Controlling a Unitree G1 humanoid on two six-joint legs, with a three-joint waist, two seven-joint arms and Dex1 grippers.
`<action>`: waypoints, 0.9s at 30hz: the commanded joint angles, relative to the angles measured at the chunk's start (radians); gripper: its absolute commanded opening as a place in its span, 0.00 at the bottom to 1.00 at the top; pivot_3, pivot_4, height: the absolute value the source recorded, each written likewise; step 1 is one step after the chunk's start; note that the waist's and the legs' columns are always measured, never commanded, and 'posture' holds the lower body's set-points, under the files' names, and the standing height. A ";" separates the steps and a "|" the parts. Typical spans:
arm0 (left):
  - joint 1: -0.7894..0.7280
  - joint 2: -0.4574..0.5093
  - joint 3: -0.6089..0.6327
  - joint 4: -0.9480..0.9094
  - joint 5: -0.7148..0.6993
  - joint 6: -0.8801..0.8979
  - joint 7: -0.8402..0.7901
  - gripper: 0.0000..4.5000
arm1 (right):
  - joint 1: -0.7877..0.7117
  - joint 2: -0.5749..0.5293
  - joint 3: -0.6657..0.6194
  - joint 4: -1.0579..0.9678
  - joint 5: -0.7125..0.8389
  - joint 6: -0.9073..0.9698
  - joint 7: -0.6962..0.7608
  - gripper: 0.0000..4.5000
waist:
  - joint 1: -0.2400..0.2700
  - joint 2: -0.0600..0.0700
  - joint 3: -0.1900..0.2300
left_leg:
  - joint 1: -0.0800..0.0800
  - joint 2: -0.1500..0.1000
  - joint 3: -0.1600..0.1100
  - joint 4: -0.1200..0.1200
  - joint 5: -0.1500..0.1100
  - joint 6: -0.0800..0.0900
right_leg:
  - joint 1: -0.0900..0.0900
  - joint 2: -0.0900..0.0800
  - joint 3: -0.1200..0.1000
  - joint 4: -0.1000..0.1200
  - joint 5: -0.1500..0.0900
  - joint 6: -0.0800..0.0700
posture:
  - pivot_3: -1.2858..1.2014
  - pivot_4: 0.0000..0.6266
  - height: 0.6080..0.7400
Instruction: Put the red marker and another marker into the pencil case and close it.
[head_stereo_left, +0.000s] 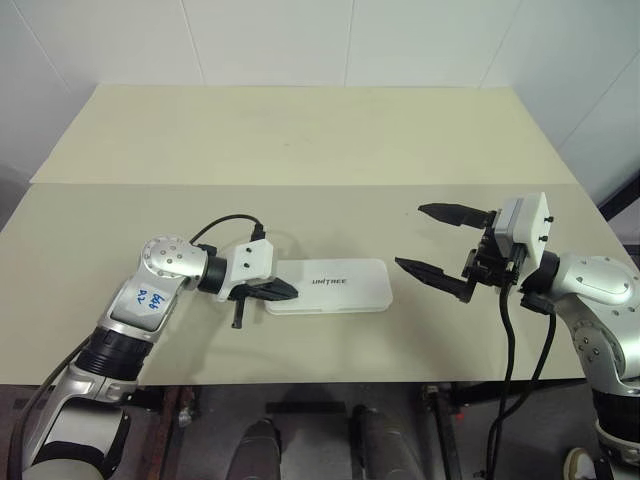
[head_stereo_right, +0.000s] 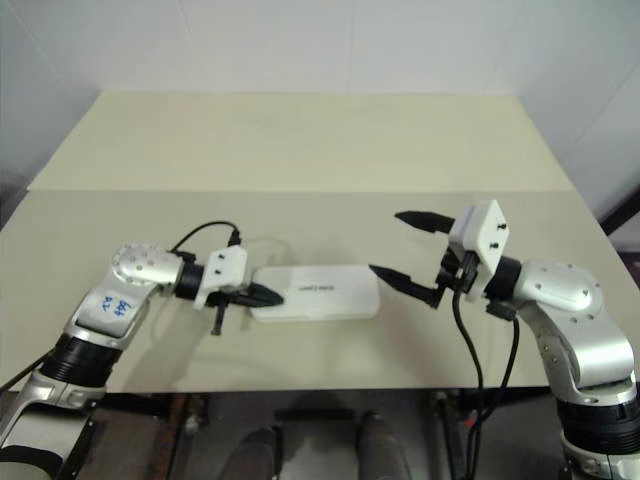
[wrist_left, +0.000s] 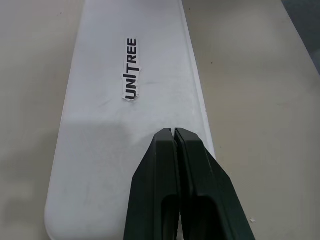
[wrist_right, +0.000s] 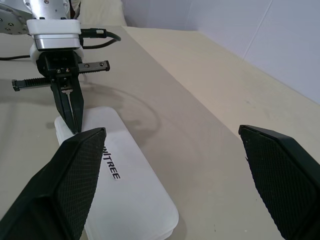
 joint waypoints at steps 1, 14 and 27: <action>0.045 0.004 -0.026 0.062 0.037 -0.017 0.021 0.00 | -0.013 0.001 -0.009 -0.035 0.006 -0.014 -0.011 1.00 | 0.000 0.000 0.000 | 0.000 0.000 0.000 0.001 0.000 0.000 | 0.001 0.000 0.000 0.000 0.000 0.000 | 0.52 0.24 1.00; -0.026 -0.092 0.259 -0.007 -0.311 0.076 0.046 0.00 | -0.030 -0.012 -0.014 0.010 0.022 -0.010 0.026 1.00 | -0.004 0.000 0.000 | -0.002 0.000 0.000 0.002 0.000 0.001 | -0.001 0.000 0.000 -0.001 0.002 0.000 | 0.52 0.24 1.00; 0.029 0.062 0.438 -0.046 -0.447 0.108 0.001 0.82 | -0.030 -0.082 -0.080 0.070 0.035 -0.010 0.093 1.00 | -0.001 0.000 0.000 | -0.001 0.000 0.000 -0.001 0.000 0.000 | -0.002 0.000 0.000 -0.001 0.001 0.000 | 0.52 0.24 1.00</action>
